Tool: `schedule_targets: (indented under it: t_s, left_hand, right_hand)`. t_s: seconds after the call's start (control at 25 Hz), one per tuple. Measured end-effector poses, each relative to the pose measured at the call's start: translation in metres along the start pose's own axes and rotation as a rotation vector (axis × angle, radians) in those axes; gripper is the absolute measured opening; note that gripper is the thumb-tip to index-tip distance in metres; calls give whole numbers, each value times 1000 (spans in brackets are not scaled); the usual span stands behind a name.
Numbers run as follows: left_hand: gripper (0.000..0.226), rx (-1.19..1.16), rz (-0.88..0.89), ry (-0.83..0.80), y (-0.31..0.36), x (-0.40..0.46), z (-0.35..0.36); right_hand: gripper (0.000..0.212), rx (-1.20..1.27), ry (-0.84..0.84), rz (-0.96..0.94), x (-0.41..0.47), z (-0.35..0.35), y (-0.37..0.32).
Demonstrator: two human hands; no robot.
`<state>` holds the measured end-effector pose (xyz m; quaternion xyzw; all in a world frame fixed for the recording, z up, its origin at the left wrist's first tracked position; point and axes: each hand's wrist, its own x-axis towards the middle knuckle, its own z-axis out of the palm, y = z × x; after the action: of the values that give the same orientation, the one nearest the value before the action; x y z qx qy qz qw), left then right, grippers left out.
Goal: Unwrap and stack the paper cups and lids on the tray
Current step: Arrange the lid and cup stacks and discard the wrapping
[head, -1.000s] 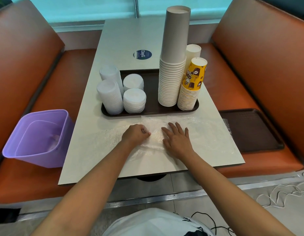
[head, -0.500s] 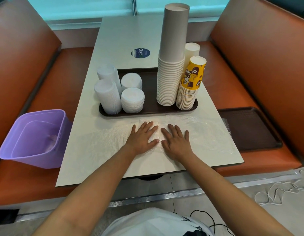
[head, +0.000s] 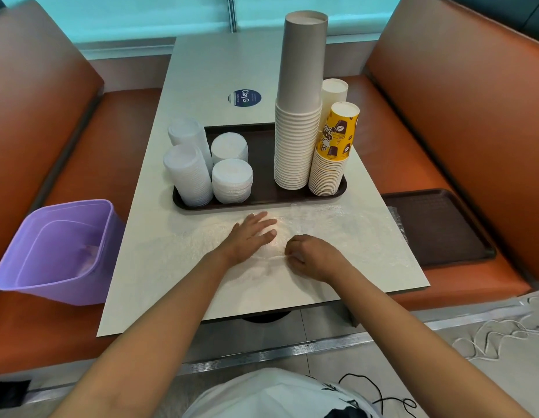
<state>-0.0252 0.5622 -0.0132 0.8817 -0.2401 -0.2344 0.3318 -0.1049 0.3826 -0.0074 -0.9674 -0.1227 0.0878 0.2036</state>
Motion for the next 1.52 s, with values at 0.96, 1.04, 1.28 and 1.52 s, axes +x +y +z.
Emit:
schedule_targets:
  t_s: [0.96, 1.04, 1.28, 1.52]
  left_hand:
    - [27, -100, -252, 393, -5, 14, -4]
    - [40, -111, -183, 414, -5, 13, 1]
    - [33, -25, -89, 473, -5, 12, 10]
    - [32, -19, -89, 452, -16, 15, 16]
  right_hand:
    - [33, 504, 364, 546, 40, -5, 28]
    - [40, 454, 326, 558, 44, -4, 28]
    - [35, 222, 131, 622, 52, -10, 24]
    - [31, 272, 115, 617, 49, -14, 16]
